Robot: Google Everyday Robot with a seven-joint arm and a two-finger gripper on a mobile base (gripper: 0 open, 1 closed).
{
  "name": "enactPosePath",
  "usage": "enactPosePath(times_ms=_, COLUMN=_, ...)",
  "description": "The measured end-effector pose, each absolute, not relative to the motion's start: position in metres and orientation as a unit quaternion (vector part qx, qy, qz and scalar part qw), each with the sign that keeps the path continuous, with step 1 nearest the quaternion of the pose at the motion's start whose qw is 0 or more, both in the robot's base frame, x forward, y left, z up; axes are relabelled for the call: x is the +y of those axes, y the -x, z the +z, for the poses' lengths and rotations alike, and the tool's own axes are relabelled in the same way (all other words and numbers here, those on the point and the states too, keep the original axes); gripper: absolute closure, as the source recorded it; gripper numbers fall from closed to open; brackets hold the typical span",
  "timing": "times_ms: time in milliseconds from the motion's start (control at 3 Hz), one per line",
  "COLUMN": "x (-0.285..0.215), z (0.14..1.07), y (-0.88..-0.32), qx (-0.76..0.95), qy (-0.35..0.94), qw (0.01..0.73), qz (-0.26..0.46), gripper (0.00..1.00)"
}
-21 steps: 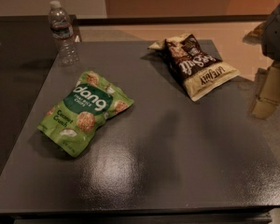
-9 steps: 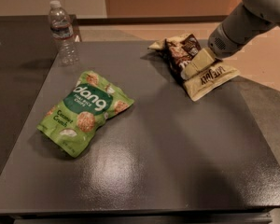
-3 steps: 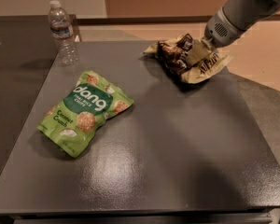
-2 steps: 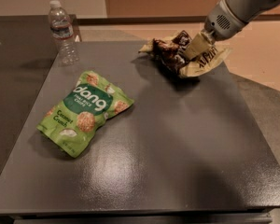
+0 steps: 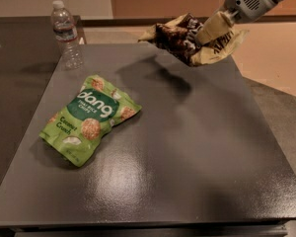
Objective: Pick brown chip bag
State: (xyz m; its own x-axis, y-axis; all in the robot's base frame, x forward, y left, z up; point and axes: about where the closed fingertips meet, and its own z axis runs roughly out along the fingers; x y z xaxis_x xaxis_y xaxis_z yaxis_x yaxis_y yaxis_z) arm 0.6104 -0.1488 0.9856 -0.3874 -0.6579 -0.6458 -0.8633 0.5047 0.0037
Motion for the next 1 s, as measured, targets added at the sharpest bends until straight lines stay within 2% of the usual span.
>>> enactPosePath(times_ms=667, x=-0.144, z=1.024, y=-0.597, qx=0.777, qy=0.495, qw=0.344, qz=0.180, gripper=1.00)
enactPosePath(times_ms=1000, x=-0.143, z=1.024, y=-0.597, qx=0.777, qy=0.495, qw=0.344, qz=0.180, gripper=1.00)
